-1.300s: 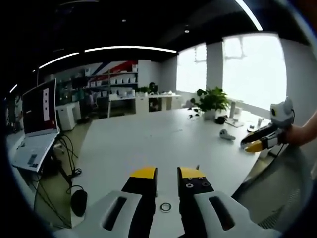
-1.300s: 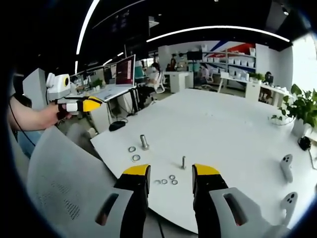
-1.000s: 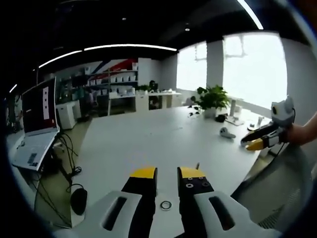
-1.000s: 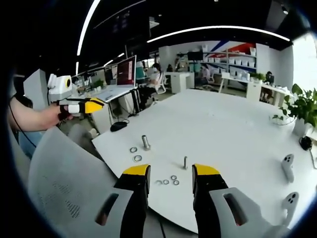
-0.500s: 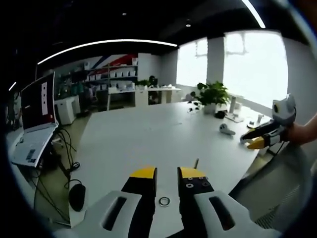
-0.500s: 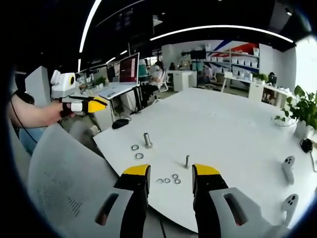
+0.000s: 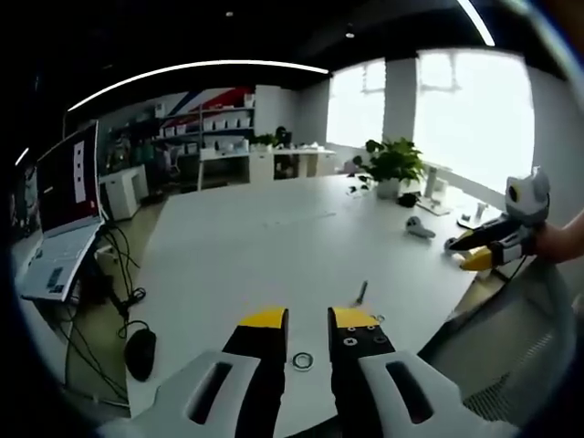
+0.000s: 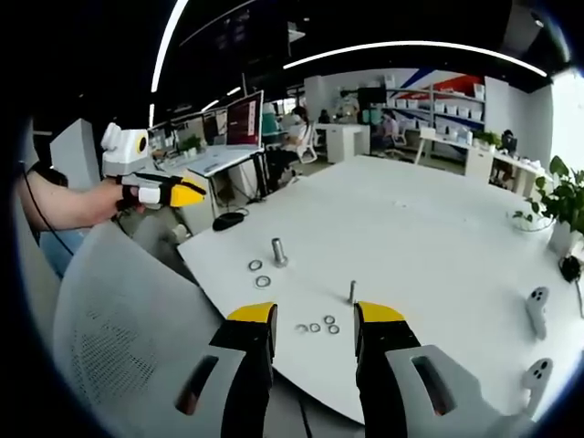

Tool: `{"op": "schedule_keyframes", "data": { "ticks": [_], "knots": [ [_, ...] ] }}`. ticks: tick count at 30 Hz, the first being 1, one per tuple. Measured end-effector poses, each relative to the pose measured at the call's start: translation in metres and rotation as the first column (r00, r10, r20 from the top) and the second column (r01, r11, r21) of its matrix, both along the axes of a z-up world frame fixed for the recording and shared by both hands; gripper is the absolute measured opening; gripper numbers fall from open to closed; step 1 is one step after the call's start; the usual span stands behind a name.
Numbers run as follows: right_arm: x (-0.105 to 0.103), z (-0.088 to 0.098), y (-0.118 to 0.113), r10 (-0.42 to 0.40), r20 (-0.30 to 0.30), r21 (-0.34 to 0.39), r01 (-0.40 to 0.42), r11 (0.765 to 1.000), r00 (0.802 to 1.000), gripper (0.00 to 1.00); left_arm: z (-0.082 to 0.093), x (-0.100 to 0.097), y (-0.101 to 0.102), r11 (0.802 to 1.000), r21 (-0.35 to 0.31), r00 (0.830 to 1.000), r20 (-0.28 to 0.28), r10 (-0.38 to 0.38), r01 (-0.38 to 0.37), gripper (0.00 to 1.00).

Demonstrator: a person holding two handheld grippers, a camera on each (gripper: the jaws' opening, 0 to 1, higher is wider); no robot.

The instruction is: Place the washer onto the threaded stud by aligning its center hole with the stud, sliding it down to the base, and recovering from edge contact or off-axis alignment until the washer reaches the visible bottom stop.

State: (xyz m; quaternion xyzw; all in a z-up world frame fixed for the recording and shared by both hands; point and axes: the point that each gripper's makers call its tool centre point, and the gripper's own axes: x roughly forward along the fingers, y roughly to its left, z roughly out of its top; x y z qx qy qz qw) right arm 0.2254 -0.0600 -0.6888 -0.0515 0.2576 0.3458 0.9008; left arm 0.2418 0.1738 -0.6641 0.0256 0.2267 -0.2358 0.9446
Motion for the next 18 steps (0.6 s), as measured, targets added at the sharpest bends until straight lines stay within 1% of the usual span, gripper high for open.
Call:
{"op": "schedule_keyframes", "data": {
  "ticks": [1, 2, 5, 8, 11, 12, 13, 14, 15, 16, 18],
  "knots": [
    [0.0, 0.0, 0.0, -0.002, -0.001, 0.002, 0.002, 1.0, 1.0, 0.36, -0.002, -0.001, -0.001, 1.0, -0.007, 1.0, -0.016, -0.003, 0.003, 0.15],
    [0.0, -0.001, -0.001, -0.003, -0.011, 0.009, 0.004, 1.0, 1.0, 0.36, -0.005, -0.002, -0.003, 1.0, -0.023, 0.999, -0.044, -0.005, 0.004, 0.15],
    [-0.002, -0.005, -0.001, -0.002, -0.025, 0.001, 0.002, 1.0, 1.0, 0.36, -0.007, -0.002, -0.005, 0.999, -0.028, 0.999, -0.05, -0.017, 0.015, 0.15],
    [0.0, -0.001, -0.001, -0.001, 0.0, -0.003, 0.001, 1.0, 1.0, 0.36, -0.009, -0.002, -0.007, 0.999, -0.019, 0.998, -0.055, -0.029, 0.028, 0.15],
    [0.0, -0.002, -0.001, 0.005, -0.004, -0.004, -0.005, 1.0, 1.0, 0.36, -0.012, 0.0, -0.006, 1.0, -0.009, 0.997, -0.067, -0.026, 0.025, 0.15],
    [0.0, -0.002, -0.001, 0.005, -0.006, 0.001, -0.005, 1.0, 1.0, 0.36, -0.014, 0.001, -0.006, 1.0, -0.016, 0.996, -0.082, -0.026, 0.025, 0.16],
    [0.0, -0.001, -0.002, 0.0, -0.011, 0.011, 0.0, 1.0, 1.0, 0.36, -0.018, 0.0, -0.008, 0.999, -0.036, 0.993, -0.11, -0.032, 0.028, 0.16],
    [0.001, -0.001, -0.002, -0.005, -0.013, 0.018, 0.005, 1.0, 1.0, 0.36, -0.022, -0.002, -0.013, 0.996, -0.088, 0.986, -0.159, -0.044, 0.03, 0.17],
    [0.001, -0.001, -0.002, -0.008, -0.015, 0.023, 0.008, 1.0, 1.0, 0.36, -0.024, -0.002, -0.014, 0.993, -0.11, 0.984, -0.172, -0.054, 0.035, 0.18],
    [0.002, 0.0, -0.002, -0.009, -0.014, 0.025, 0.009, 1.0, 1.0, 0.36, -0.023, -0.001, -0.012, 0.994, -0.1, 0.985, -0.161, -0.055, 0.04, 0.18],
    [0.002, 0.002, -0.001, -0.008, -0.005, 0.026, 0.008, 1.0, 1.0, 0.36, -0.024, -0.002, -0.012, 0.995, -0.096, 0.985, -0.163, -0.054, 0.039, 0.17]
  ]
}}
